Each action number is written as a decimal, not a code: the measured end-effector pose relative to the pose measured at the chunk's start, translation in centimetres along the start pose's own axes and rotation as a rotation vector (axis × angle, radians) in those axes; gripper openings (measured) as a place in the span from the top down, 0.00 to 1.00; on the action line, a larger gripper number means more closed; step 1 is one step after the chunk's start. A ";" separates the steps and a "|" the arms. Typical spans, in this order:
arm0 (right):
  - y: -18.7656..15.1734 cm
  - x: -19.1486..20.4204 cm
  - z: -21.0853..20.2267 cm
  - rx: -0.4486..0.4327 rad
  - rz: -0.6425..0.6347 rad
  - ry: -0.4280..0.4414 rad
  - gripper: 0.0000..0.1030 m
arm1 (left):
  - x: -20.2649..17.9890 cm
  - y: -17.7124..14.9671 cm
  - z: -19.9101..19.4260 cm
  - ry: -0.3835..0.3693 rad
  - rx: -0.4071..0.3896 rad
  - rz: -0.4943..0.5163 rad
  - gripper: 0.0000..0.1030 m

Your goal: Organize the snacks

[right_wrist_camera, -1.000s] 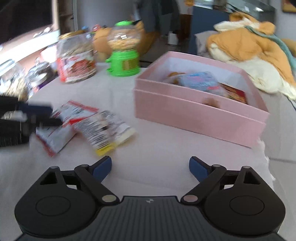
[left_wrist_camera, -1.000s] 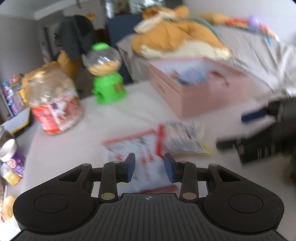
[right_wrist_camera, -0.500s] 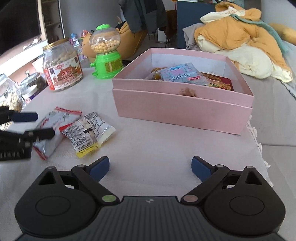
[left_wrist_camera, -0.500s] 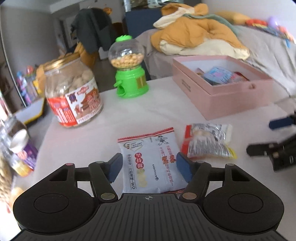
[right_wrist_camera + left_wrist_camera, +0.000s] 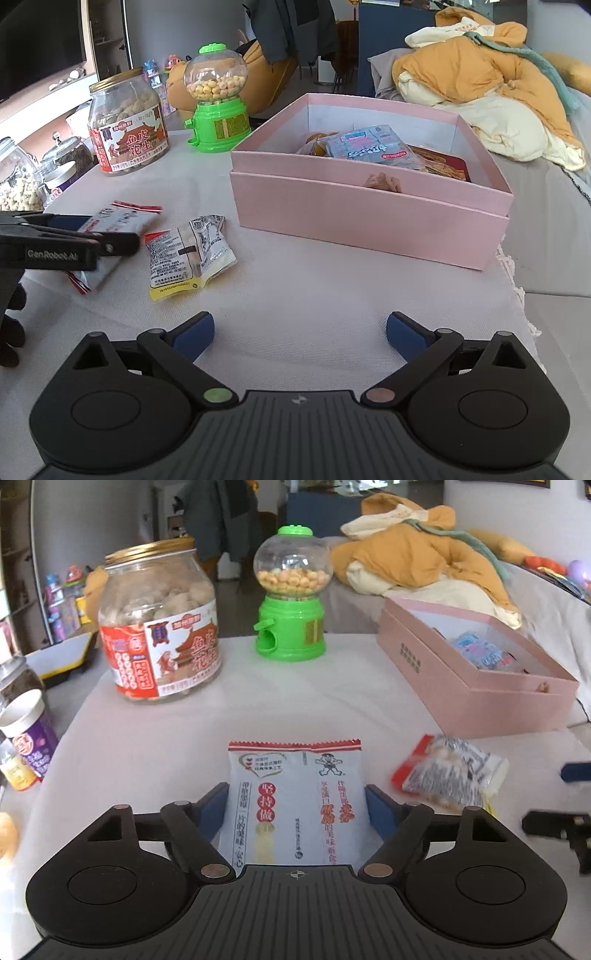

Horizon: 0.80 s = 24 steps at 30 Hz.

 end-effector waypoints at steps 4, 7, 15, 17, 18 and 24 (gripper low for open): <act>0.2 0.7 -0.7 -0.020 -0.040 0.041 0.03 | 0.3 -2.2 -1.8 -0.085 -0.002 -0.011 0.20; 1.2 2.0 -1.5 -0.032 -0.071 0.095 0.03 | 0.1 -4.3 -2.9 -0.103 -0.049 -0.036 0.20; 6.7 5.0 2.1 0.095 -0.069 0.129 0.16 | -0.1 -5.1 -3.4 -0.084 -0.071 -0.074 0.20; 6.9 5.4 2.4 0.116 -0.089 0.114 0.39 | -0.4 -5.1 -3.5 -0.064 -0.067 -0.056 0.20; 6.6 5.6 2.0 0.114 -0.104 0.107 0.41 | -0.6 -5.1 -3.4 -0.054 -0.065 -0.047 0.20; 2.9 4.0 -2.0 0.120 -0.144 0.103 0.49 | -0.8 -5.1 -3.3 -0.035 -0.059 -0.030 0.20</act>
Point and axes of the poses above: each gripper's, at about its wrist camera, not at the fingertips, and z roughly the way its jaws point, x to its left, y to its top, the point moved 1 cm from there along z, roughly the way its jaws point, and after that the axes turned 14 degrees about x, right-handed, at the moved point
